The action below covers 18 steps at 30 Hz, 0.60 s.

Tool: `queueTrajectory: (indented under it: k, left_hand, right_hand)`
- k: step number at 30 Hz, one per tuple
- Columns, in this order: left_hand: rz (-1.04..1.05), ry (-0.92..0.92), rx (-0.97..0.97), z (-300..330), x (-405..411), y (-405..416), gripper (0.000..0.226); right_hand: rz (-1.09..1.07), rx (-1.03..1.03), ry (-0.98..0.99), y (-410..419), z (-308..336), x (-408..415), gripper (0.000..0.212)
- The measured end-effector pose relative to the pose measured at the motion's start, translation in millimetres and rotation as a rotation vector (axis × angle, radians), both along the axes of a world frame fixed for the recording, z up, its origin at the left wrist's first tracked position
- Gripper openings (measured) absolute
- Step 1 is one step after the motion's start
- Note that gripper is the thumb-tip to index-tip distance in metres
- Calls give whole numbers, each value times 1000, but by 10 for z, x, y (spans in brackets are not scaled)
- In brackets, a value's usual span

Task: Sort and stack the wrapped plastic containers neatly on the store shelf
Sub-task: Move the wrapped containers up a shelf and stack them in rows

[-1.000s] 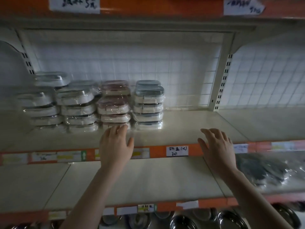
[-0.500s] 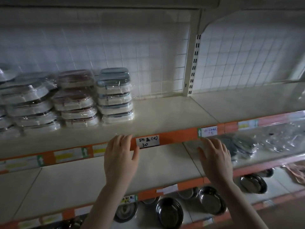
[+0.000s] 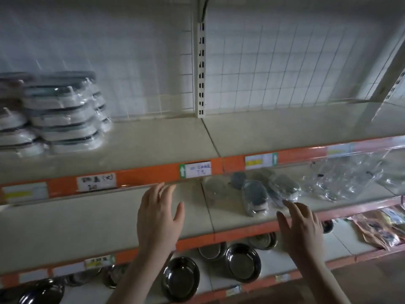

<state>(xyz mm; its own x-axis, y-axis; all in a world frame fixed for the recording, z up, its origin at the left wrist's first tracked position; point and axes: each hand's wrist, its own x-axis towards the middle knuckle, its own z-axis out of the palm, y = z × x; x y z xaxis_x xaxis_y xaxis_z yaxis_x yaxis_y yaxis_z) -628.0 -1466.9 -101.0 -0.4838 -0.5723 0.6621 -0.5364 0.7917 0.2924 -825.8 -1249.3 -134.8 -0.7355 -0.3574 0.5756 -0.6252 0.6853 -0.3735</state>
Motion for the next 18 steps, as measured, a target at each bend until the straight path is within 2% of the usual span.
queueTrajectory:
  k: [4,8,18]
  left_hand:
    - [90,-73,161,-264,-614,640,39]
    - [90,-167,220,-393,-1056,1075,40]
    - [98,-217,232,-549,-1613,1217,39]
  right_hand:
    - [58,51,-44,528,-194,-746,38]
    - [73,87,-128,877,-288,-1217,30]
    - [86,115,-240,994,-530,-1608,39]
